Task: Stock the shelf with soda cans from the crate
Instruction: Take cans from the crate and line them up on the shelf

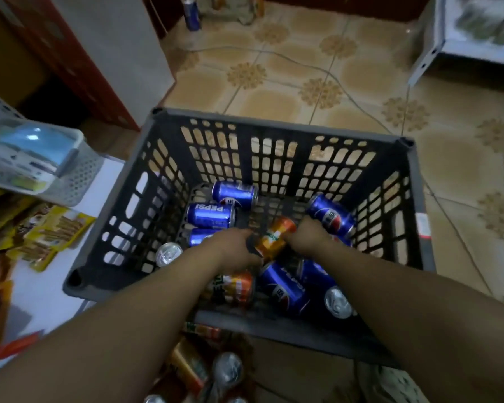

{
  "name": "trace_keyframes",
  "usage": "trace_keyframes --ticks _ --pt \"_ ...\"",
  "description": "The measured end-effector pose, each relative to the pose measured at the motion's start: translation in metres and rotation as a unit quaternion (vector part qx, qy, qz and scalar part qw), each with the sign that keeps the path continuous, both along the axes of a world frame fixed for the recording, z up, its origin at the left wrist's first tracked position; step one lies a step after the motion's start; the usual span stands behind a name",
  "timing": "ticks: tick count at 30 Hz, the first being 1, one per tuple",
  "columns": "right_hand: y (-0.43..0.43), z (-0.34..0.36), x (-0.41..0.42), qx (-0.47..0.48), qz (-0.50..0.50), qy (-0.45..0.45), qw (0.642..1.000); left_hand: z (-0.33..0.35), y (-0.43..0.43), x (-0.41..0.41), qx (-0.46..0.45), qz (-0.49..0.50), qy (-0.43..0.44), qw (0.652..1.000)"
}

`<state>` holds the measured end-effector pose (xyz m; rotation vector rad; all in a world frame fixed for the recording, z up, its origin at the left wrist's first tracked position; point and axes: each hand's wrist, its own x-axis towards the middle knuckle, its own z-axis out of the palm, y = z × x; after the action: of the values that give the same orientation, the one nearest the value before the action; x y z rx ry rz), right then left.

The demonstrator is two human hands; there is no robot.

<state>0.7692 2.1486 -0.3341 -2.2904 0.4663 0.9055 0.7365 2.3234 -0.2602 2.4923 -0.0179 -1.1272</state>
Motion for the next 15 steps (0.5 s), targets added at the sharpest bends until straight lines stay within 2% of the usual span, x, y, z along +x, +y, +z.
trace_keyframes --ticks 5,10,15 --pt "0.029 -0.024 0.010 -0.090 0.018 -0.032 0.995 -0.025 0.023 0.003 0.019 -0.017 0.005 1.000" --pt "0.037 -0.003 -0.003 0.010 -0.009 -0.090 0.996 -0.003 0.045 -0.010 0.010 0.032 -0.008 0.999" --pt "0.043 0.075 -0.031 0.116 -0.074 -0.171 0.976 0.059 0.057 -0.043 0.003 0.096 -0.034 0.995"
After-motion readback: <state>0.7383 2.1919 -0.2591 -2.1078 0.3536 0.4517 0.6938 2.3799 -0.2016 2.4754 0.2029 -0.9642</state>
